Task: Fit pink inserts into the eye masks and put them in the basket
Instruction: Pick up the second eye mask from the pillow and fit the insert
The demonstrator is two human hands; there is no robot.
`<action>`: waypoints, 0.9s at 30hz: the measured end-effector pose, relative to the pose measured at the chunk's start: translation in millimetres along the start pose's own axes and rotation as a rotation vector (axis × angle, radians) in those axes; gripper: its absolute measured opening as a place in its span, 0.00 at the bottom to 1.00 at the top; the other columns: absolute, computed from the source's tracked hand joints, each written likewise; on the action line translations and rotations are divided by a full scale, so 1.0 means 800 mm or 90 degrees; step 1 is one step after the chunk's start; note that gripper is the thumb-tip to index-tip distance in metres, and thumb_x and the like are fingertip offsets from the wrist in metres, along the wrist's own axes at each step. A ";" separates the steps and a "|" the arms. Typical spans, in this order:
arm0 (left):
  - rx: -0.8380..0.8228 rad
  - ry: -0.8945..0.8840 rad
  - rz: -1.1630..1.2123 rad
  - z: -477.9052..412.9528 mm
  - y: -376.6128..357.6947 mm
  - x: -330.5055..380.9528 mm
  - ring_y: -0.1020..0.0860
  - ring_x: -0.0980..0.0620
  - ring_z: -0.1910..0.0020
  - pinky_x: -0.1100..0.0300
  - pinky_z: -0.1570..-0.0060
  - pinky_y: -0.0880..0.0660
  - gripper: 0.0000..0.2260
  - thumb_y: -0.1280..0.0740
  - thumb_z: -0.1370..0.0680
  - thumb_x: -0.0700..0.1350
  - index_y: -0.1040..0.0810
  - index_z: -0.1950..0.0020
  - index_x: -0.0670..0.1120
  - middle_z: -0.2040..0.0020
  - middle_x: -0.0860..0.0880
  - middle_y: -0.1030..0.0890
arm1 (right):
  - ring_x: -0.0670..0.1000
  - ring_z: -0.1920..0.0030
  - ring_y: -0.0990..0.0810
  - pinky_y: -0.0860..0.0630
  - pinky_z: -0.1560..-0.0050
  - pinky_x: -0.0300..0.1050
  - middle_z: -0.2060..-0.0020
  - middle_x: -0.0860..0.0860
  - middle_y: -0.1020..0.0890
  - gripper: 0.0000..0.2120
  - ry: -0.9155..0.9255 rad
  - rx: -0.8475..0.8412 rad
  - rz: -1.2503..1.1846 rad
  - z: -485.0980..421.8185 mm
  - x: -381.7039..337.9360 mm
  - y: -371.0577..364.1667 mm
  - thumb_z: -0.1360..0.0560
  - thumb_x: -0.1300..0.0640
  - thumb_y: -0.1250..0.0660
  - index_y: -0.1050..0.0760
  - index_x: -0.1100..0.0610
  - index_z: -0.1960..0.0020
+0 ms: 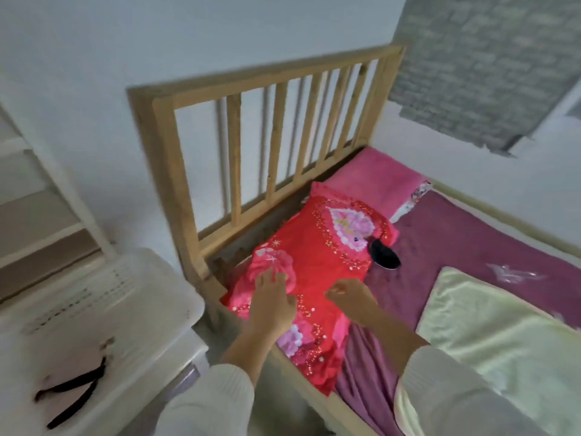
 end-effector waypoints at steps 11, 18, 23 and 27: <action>-0.220 -0.098 -0.076 -0.198 -0.213 0.193 0.38 0.44 0.28 0.53 0.30 0.38 0.22 0.39 0.23 0.42 0.33 0.29 0.43 0.30 0.44 0.31 | 0.51 0.68 0.24 0.28 0.68 0.41 0.70 0.55 0.22 0.11 -0.217 0.035 -0.085 -0.162 0.252 0.138 0.31 0.59 0.35 0.26 0.56 0.72; -0.243 -0.111 -0.157 -0.320 -0.311 0.197 0.39 0.45 0.27 0.53 0.29 0.37 0.22 0.38 0.23 0.44 0.33 0.28 0.45 0.27 0.44 0.33 | 0.48 0.72 0.25 0.30 0.76 0.37 0.70 0.50 0.22 0.07 -0.297 -0.011 -0.102 -0.299 0.340 0.144 0.31 0.59 0.39 0.25 0.55 0.66; -0.257 -0.158 -0.254 -0.395 -0.373 0.166 0.49 0.43 0.21 0.48 0.23 0.48 0.25 0.40 0.20 0.47 0.39 0.25 0.45 0.21 0.40 0.45 | 0.50 0.70 0.27 0.30 0.72 0.40 0.66 0.51 0.22 0.06 -0.285 -0.055 -0.139 -0.397 0.363 0.122 0.29 0.55 0.37 0.25 0.53 0.63; -0.275 -0.141 -0.283 -0.427 -0.408 0.135 0.49 0.44 0.21 0.47 0.23 0.50 0.26 0.37 0.22 0.49 0.36 0.26 0.45 0.20 0.41 0.44 | 0.55 0.60 0.24 0.28 0.63 0.47 0.58 0.52 0.22 0.10 -0.264 -0.061 -0.140 -0.475 0.359 0.092 0.26 0.50 0.37 0.26 0.56 0.50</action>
Point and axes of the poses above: each hand's wrist, its own z-axis away from the middle knuckle, its own y-axis out of the back of the hand, x = y × z, the point moved 1 cm from there along -z, towards the middle knuckle
